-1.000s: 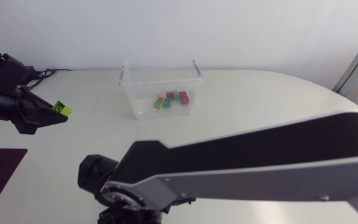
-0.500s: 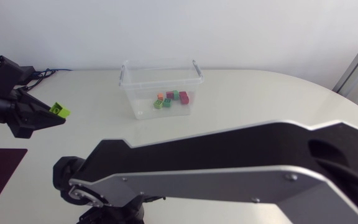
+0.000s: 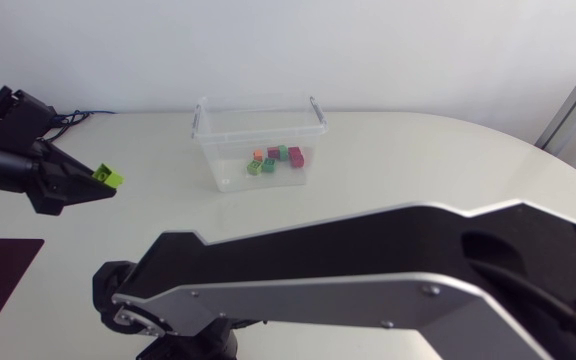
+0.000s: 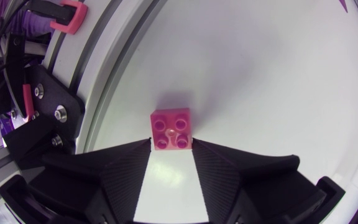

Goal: Place the duplo bricks in the container

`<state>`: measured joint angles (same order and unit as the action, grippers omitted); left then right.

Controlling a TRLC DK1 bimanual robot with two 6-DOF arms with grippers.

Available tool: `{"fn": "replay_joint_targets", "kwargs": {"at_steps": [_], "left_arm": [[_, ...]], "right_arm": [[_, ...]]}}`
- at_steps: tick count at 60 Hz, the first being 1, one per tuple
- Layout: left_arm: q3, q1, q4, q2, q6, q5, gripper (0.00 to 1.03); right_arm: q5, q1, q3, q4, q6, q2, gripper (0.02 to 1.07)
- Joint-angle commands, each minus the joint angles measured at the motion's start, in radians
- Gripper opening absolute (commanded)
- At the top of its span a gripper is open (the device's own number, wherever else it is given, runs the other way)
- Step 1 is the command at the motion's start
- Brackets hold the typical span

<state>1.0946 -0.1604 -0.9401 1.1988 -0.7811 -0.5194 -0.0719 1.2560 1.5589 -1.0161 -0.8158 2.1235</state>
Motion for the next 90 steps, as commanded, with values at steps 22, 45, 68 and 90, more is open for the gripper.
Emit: {"fn": "replay_joint_targets", "kwargs": {"at_steps": [22, 45, 68, 90], "left_arm": [[0.218, 0.145, 0.192, 0.257, 0.166, -0.039, 0.29], [0.424, 0.245, 0.276, 0.504, 0.252, -0.045, 0.29], [0.584, 0.275, 0.293, 0.682, 0.293, -0.03, 0.29], [0.671, 0.28, 0.291, 0.742, 0.31, -0.027, 0.29]], "right_arm": [[-0.026, -0.01, -0.056, 0.001, 0.056, -0.073, 0.23], [-0.028, -0.107, -0.157, 0.034, 0.104, -0.252, 0.23], [0.006, -0.207, -0.309, 0.097, 0.118, -0.274, 0.24], [0.014, -0.218, -0.326, 0.148, 0.147, -0.246, 0.89]]}}
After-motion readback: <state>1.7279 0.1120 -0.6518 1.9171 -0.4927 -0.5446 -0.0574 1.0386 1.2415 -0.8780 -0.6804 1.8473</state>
